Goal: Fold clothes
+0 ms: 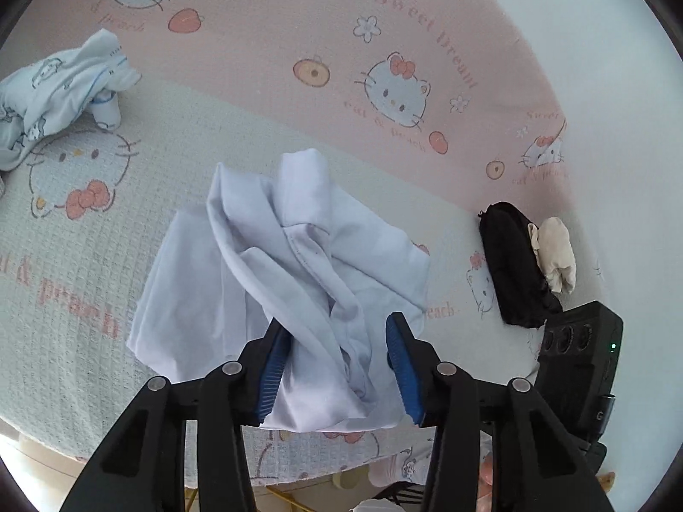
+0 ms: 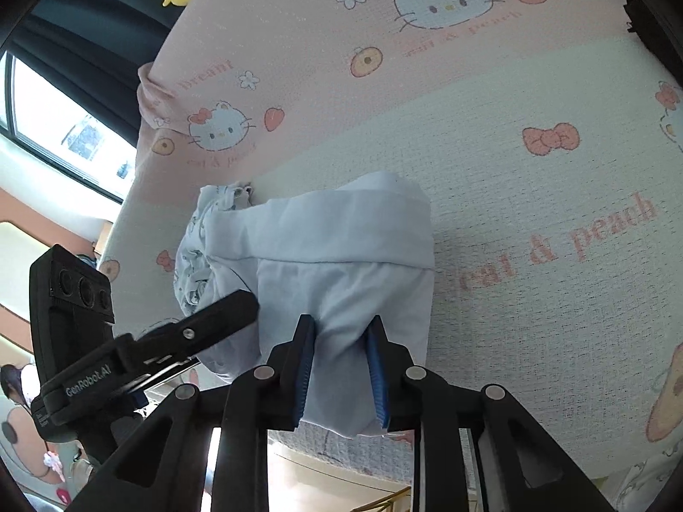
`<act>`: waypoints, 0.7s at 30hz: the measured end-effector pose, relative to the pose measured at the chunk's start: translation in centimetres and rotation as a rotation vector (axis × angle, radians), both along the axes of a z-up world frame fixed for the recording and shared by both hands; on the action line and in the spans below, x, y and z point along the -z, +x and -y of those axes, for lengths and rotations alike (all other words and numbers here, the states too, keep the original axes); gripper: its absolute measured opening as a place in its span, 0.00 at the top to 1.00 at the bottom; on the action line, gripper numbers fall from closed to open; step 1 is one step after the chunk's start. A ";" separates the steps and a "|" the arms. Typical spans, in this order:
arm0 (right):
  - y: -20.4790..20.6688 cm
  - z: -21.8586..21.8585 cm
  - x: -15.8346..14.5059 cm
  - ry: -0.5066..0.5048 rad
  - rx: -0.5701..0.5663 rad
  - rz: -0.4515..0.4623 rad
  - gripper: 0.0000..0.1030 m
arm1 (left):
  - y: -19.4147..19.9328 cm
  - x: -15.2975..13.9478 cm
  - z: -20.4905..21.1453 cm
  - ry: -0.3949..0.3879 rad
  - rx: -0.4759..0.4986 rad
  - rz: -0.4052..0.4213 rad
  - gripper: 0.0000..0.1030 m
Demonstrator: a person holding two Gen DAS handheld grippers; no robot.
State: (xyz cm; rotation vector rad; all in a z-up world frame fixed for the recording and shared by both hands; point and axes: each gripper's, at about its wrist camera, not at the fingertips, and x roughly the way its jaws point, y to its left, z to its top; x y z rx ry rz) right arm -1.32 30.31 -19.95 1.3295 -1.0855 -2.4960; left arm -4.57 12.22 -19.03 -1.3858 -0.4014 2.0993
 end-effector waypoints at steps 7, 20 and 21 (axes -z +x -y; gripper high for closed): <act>-1.6 2.5 0.9 0.089 -0.033 0.056 0.78 | -1.3 2.0 1.2 -0.094 -0.052 0.005 0.59; -3.4 4.7 2.5 0.298 -0.100 0.134 0.77 | -1.7 5.7 0.8 -0.342 -0.061 -0.025 0.58; -3.2 4.5 2.4 0.284 -0.103 0.131 0.77 | -1.6 5.5 0.8 -0.356 -0.062 -0.031 0.58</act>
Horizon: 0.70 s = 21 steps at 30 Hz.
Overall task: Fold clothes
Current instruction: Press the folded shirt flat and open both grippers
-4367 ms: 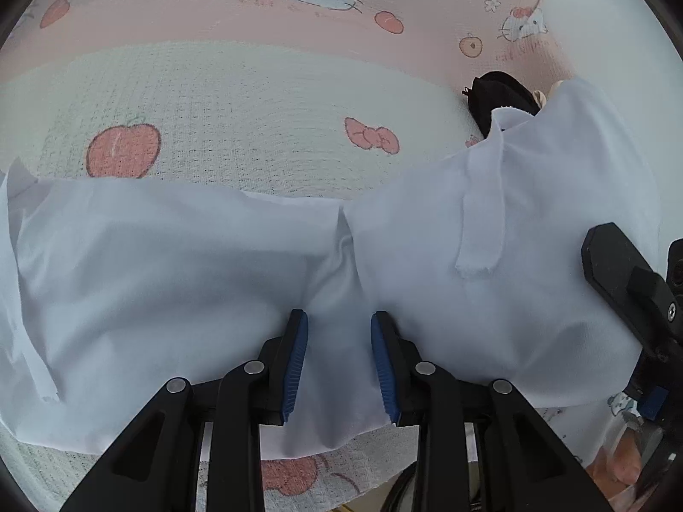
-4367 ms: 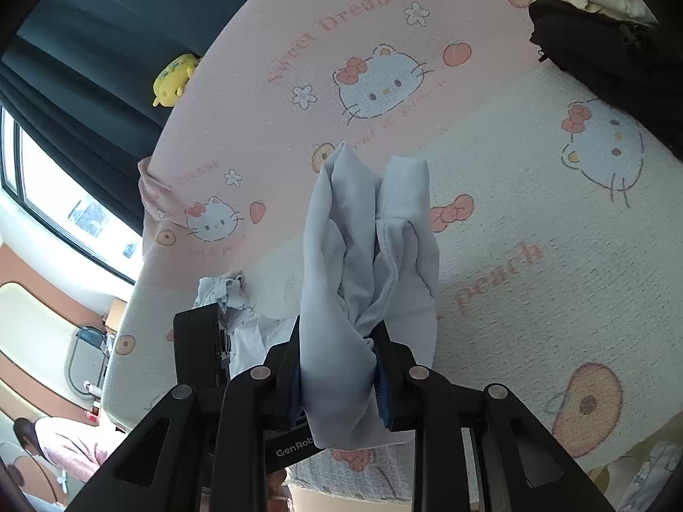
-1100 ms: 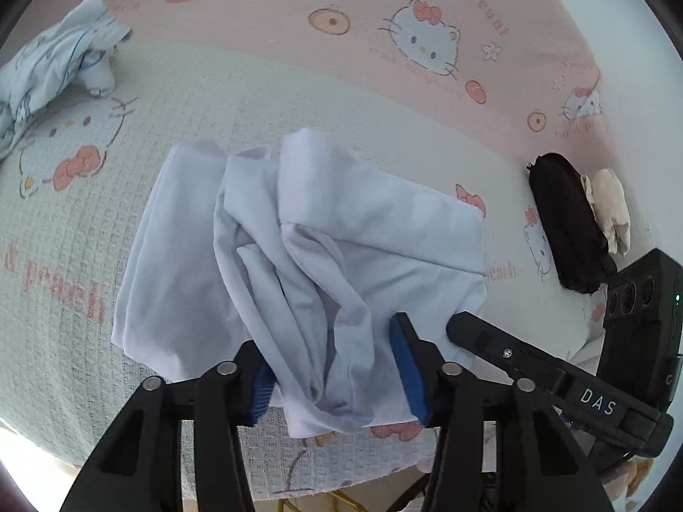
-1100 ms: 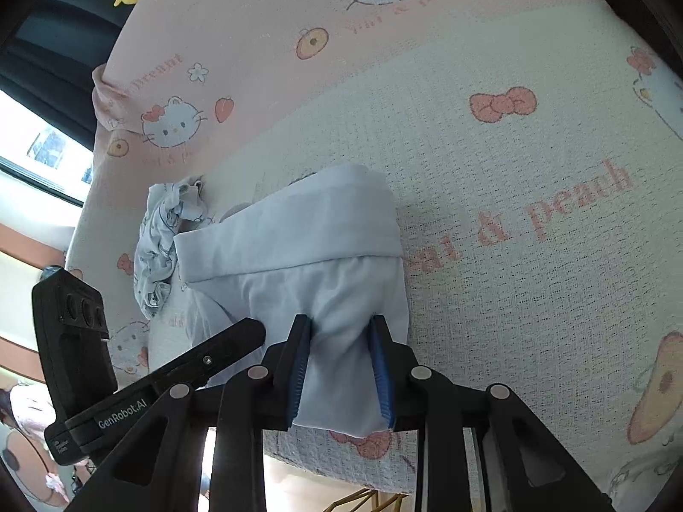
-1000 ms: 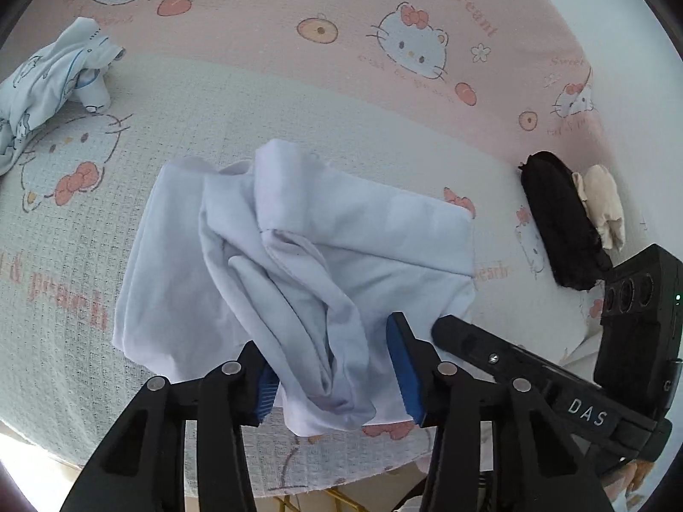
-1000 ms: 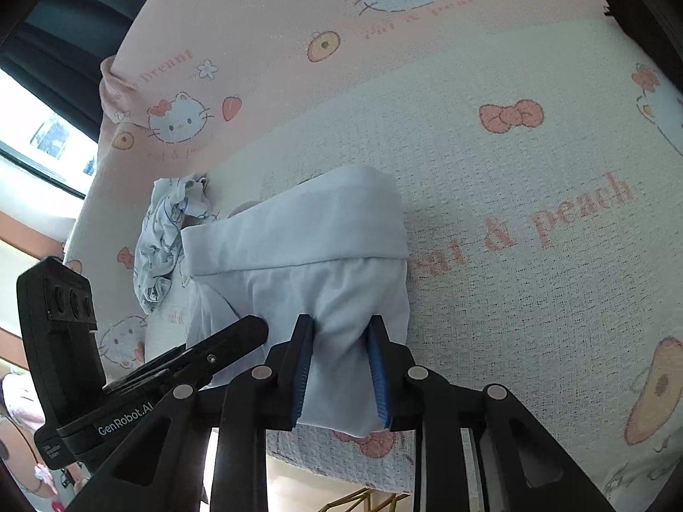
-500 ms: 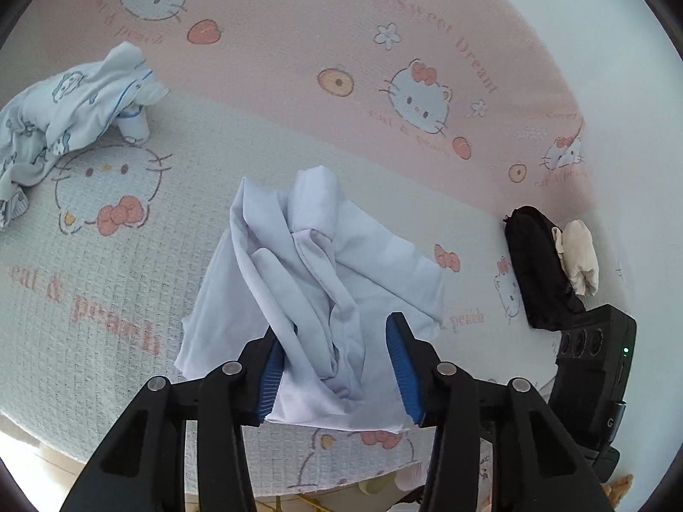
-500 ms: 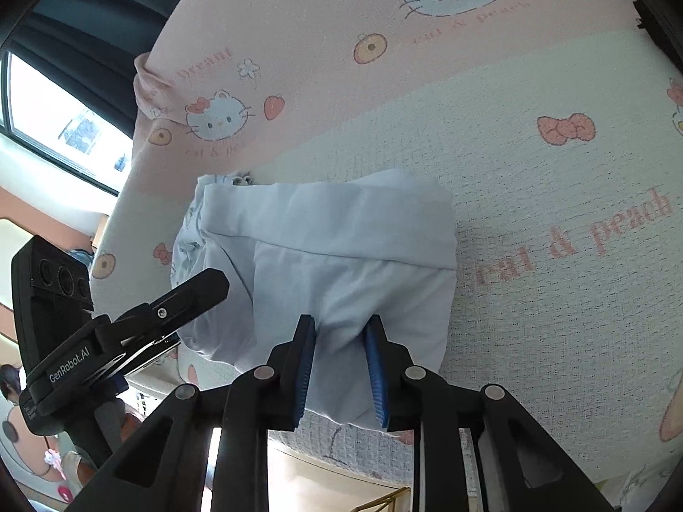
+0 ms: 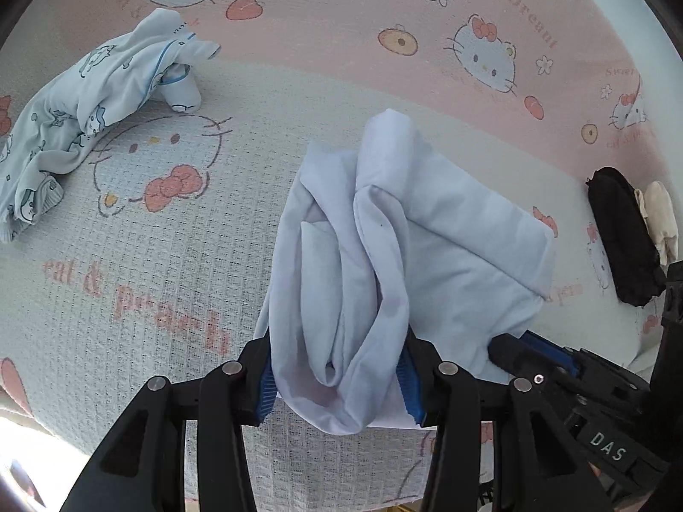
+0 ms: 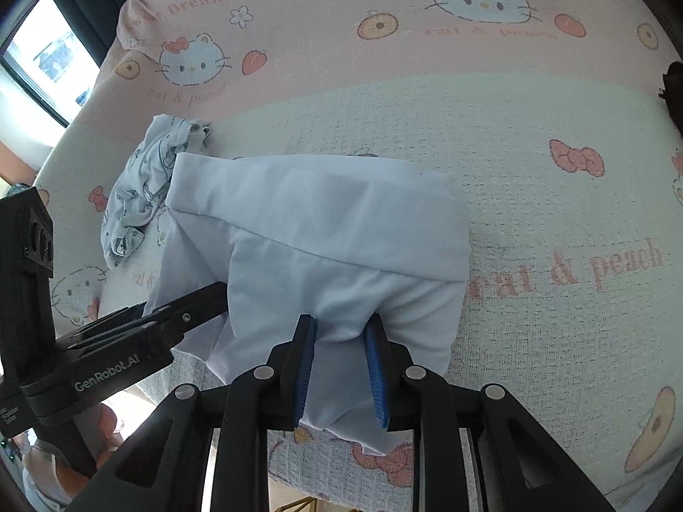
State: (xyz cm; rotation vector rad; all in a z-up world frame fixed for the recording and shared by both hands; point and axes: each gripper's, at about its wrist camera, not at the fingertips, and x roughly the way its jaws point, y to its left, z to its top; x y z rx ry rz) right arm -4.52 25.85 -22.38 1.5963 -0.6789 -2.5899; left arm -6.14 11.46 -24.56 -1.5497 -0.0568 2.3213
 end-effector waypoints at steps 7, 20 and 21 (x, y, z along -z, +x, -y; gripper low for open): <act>2.8 -3.4 -0.8 -0.039 0.097 0.010 0.73 | 0.0 -1.8 -0.3 -0.073 0.005 -0.027 0.58; 6.7 -0.5 -0.5 0.106 0.003 -0.031 0.43 | -1.0 -2.9 0.6 0.020 -0.038 0.001 0.58; 6.7 0.2 -0.4 0.121 -0.025 -0.032 0.43 | -0.9 -2.7 0.6 0.015 -0.031 -0.004 0.59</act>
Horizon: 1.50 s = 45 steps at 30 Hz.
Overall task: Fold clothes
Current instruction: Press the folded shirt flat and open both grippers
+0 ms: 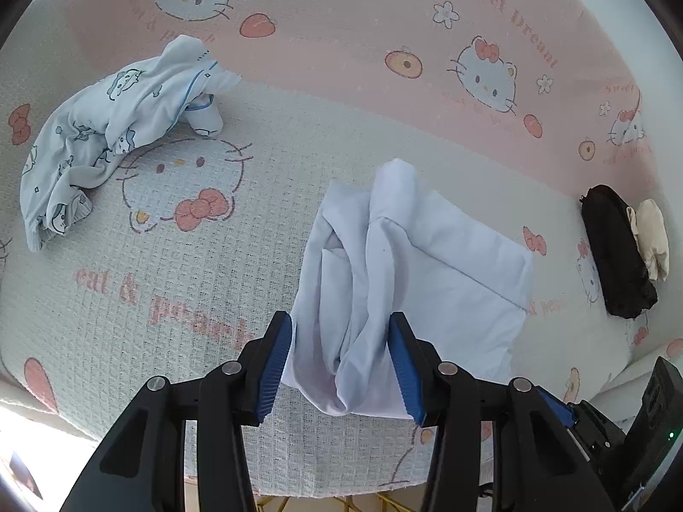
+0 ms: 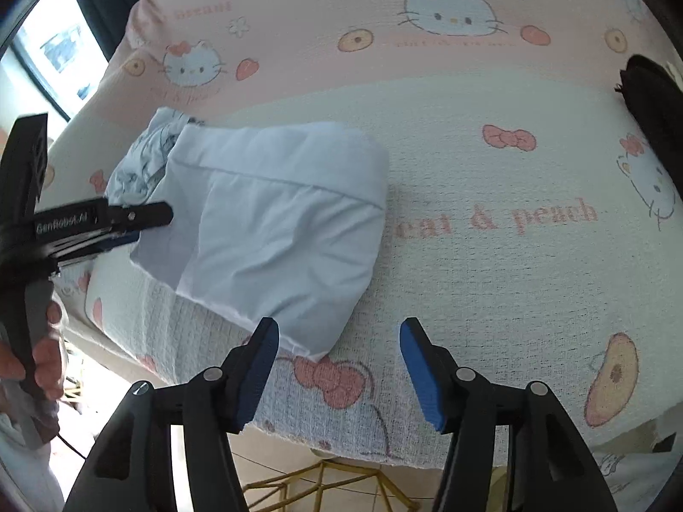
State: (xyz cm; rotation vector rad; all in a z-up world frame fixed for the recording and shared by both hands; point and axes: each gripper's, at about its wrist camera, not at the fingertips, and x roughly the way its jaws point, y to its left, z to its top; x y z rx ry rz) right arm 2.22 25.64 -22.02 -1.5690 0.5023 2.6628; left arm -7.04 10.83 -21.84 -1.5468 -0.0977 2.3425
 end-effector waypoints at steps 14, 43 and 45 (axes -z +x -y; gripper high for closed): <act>-2.2 4.6 1.3 0.371 -0.036 -0.077 0.43 | -0.4 1.6 1.2 0.033 -0.025 0.015 0.59; 1.4 2.3 -3.8 0.290 -0.042 -0.206 0.48 | -0.3 -1.5 1.9 0.204 -0.062 0.008 0.56; 1.6 1.4 -5.0 0.259 -0.025 -0.249 0.47 | -0.2 -2.0 1.6 0.171 -0.049 -0.022 0.56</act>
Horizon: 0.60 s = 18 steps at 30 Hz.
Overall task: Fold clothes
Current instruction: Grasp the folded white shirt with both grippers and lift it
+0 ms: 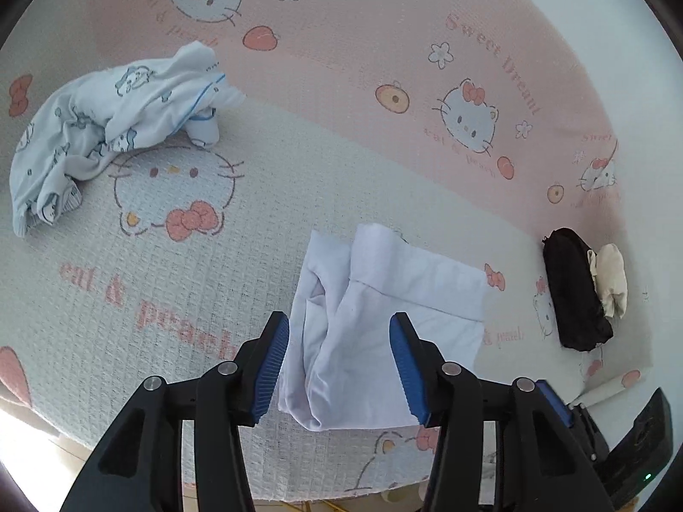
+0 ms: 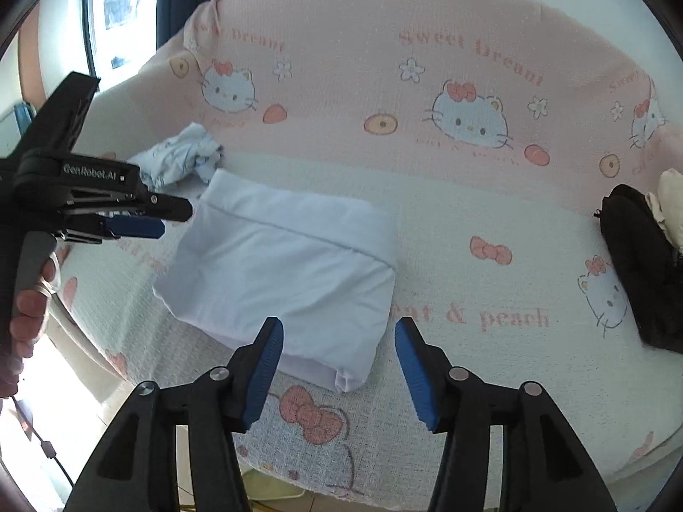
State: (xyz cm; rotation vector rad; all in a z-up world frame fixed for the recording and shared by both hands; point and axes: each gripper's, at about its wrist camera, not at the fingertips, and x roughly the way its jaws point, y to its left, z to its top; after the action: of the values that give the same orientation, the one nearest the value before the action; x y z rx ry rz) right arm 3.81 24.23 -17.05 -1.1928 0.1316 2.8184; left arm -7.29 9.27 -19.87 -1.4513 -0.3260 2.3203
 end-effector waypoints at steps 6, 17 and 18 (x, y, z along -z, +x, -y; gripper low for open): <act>-2.1 -3.6 0.5 -0.099 0.107 0.023 0.47 | -0.6 0.8 -1.5 -0.082 0.039 -0.028 0.56; -7.5 -4.3 2.7 -0.276 0.096 0.066 0.63 | -2.6 3.1 -3.8 -0.160 0.089 -0.002 0.56; -7.9 -4.0 2.7 -0.251 0.087 0.066 0.63 | -2.9 3.2 -3.9 -0.169 0.089 -0.004 0.56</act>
State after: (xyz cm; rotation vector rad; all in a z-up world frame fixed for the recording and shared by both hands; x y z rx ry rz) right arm -4.11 28.18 -19.76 -1.2894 0.5329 2.7442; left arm -10.15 13.19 -23.11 -1.5056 -0.0631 2.3260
